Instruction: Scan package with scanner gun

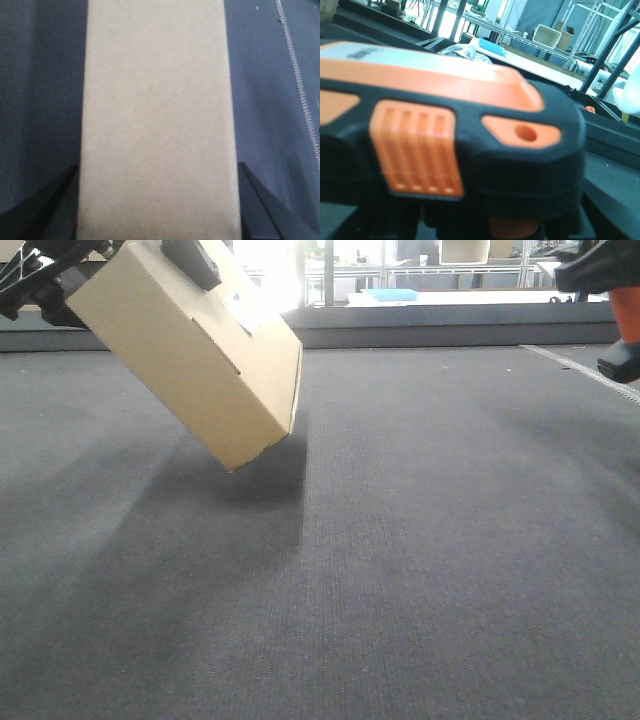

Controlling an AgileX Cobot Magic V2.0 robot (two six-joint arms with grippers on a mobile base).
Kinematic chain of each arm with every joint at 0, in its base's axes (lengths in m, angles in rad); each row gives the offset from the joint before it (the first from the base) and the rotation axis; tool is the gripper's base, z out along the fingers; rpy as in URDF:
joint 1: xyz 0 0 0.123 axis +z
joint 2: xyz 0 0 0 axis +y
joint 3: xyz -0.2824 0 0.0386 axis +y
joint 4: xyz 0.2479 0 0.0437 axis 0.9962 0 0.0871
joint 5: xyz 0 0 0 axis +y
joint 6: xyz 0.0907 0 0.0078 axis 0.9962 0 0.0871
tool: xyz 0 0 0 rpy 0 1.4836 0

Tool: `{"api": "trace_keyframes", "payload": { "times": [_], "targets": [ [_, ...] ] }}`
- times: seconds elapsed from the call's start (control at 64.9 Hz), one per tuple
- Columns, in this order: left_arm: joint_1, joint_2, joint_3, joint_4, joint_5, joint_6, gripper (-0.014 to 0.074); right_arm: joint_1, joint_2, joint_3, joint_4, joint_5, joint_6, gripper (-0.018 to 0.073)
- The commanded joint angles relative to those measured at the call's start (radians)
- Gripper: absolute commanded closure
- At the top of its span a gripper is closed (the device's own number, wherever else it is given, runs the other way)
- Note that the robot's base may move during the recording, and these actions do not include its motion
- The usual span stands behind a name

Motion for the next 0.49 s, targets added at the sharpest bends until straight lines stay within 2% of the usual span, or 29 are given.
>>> {"api": "trace_keyframes", "payload": {
  "times": [0.0,0.077,0.355,0.478],
  "targets": [
    [-0.008,-0.004,-0.001,-0.013,-0.016,-0.001,0.0593,-0.001,-0.037,0.009,0.010,-0.076,0.077,0.0525],
    [-0.008,-0.004,-0.001,-0.013,-0.018,-0.001,0.0593,-0.001,-0.050,0.047,0.010,-0.099,0.128,0.0525],
    [-0.008,-0.004,-0.001,-0.013,-0.018,-0.001,0.0593,-0.001,-0.055,0.270,0.013,-0.411,0.539,0.0525],
    [-0.008,-0.004,-0.001,-0.013,-0.018,-0.001,0.0593,-0.001,-0.041,0.297,0.013,-0.456,0.604,0.0525]
  ]
}}
